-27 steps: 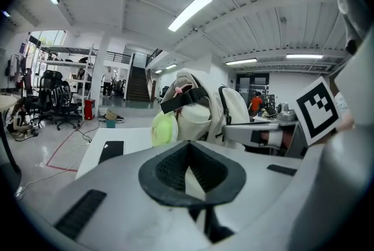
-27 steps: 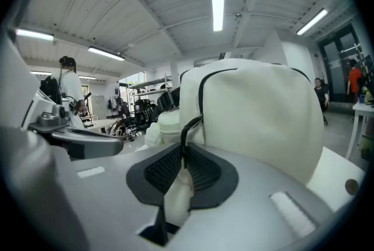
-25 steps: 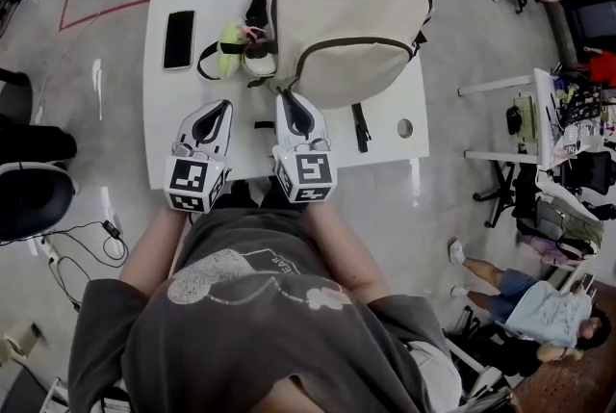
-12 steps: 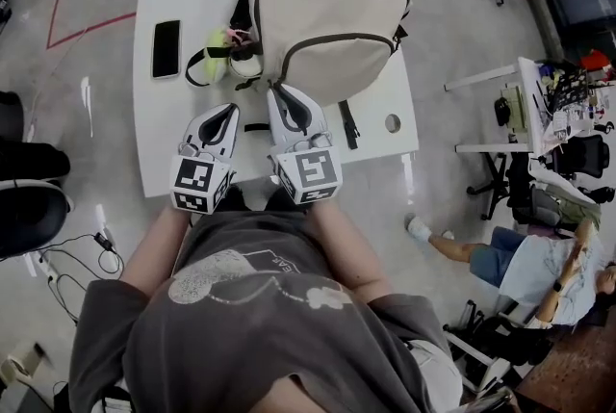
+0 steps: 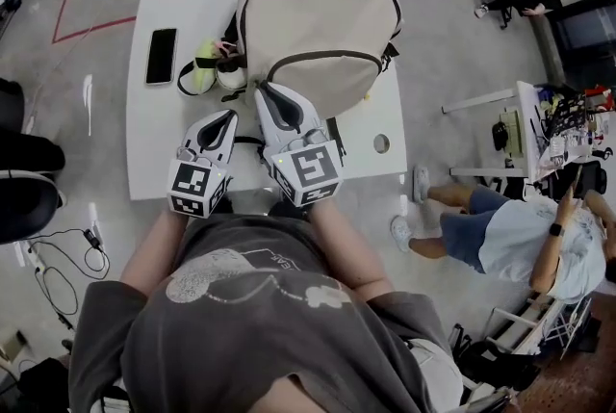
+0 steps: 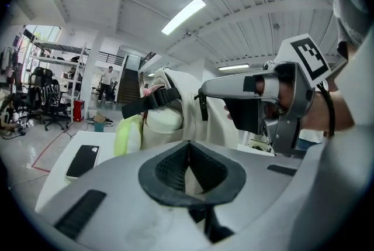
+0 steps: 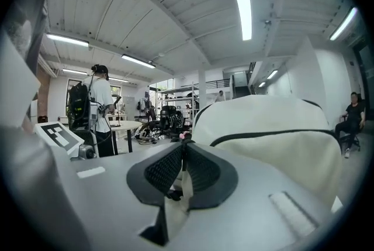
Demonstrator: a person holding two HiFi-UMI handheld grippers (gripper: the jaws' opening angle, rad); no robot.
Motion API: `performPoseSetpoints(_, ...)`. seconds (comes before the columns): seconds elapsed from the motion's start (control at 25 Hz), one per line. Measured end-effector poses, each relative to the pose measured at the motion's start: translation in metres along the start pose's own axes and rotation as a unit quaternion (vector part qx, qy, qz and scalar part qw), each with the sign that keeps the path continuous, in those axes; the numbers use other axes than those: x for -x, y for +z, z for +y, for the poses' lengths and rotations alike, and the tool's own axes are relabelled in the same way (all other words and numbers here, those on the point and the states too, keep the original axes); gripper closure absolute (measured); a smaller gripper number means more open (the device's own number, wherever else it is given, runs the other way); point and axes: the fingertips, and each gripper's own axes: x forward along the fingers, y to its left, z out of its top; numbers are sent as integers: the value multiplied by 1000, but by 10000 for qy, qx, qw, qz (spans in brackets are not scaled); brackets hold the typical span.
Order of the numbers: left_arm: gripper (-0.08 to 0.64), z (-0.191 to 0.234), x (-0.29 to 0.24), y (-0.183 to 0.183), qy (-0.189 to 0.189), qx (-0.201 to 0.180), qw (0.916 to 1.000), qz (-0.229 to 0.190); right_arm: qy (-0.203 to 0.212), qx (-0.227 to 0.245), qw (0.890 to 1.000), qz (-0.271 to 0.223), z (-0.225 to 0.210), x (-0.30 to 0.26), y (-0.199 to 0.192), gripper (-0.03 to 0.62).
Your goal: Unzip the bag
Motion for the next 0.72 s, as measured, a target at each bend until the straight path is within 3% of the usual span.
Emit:
performPoseSetpoints(0.28, 551, -26, -14, 6, 56, -156, 9999, 15, 527, -153, 9985, -31, -6, 1, 17, 569)
performPoseSetpoints(0.4, 475, -33, -22, 8, 89, -157, 9998, 4, 746, -198, 9970, -99, -7, -1, 28, 569)
performPoseSetpoints(0.6, 428, -41, -39, 8, 187, -398, 9990, 111, 915, -269, 9953, -145, -15, 2, 44, 569)
performPoseSetpoints(0.72, 423, -43, -52, 7, 284, -359, 9987, 204, 1025, -258, 9943, -127, -18, 5, 46, 569)
